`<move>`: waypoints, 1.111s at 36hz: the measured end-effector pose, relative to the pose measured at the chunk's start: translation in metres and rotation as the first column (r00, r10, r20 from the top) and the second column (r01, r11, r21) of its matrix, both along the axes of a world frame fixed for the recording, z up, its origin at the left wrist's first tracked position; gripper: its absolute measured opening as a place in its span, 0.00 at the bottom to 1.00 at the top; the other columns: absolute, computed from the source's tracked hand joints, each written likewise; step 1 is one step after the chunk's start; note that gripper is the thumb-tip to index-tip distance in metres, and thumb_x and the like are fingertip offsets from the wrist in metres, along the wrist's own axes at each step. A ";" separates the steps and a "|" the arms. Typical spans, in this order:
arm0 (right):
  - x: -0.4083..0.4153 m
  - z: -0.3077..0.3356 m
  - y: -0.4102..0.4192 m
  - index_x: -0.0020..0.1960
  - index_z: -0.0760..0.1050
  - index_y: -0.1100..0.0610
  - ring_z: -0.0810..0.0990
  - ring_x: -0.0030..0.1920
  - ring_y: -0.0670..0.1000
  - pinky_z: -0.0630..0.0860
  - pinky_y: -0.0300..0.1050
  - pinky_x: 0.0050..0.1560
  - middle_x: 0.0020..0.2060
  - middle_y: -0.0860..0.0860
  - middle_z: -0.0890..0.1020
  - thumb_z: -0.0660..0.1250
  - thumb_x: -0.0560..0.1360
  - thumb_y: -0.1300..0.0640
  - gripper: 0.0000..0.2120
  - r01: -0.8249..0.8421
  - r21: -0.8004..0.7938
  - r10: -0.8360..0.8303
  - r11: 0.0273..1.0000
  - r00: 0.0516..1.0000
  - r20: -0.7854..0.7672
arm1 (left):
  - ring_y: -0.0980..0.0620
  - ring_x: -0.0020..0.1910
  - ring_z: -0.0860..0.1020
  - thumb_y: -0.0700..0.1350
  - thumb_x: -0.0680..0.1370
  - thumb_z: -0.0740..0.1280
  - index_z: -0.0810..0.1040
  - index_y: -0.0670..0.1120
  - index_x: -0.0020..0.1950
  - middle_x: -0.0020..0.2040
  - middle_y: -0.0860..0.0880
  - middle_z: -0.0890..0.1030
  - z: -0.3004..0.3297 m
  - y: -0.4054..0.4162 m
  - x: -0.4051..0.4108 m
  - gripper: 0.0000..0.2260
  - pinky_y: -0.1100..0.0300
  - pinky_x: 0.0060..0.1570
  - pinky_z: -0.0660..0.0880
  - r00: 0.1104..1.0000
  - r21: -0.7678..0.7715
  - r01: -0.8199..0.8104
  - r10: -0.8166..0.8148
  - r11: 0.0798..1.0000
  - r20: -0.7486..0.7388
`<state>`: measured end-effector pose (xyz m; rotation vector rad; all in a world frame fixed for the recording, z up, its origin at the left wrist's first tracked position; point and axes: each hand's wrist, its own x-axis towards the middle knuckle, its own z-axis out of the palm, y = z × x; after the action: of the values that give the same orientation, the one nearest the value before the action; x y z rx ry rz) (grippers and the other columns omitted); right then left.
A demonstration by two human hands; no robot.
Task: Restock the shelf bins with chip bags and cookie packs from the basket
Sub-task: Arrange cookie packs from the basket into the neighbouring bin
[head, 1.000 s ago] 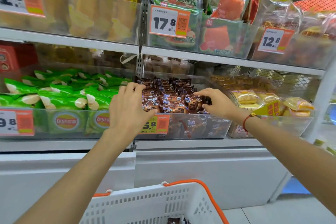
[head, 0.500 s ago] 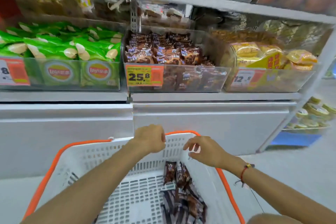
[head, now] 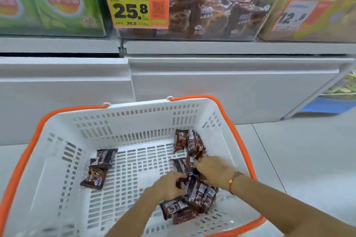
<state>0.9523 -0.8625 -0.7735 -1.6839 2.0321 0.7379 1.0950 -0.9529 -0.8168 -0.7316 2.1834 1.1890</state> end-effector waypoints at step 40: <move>-0.012 0.327 -0.135 0.51 0.80 0.58 0.80 0.45 0.53 0.76 0.47 0.52 0.45 0.55 0.84 0.62 0.75 0.36 0.25 0.943 -0.261 -0.151 0.208 0.294 0.944 | 0.53 0.56 0.75 0.45 0.81 0.63 0.75 0.39 0.65 0.60 0.48 0.78 0.337 -0.137 -0.025 0.15 0.71 0.48 0.70 0.434 0.048 -0.551 0.335 0.833 -0.836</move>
<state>0.9401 -0.9972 -0.4467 -0.7936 2.0729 -1.3682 1.0699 -1.0899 -0.4793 -1.0567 3.0741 1.8513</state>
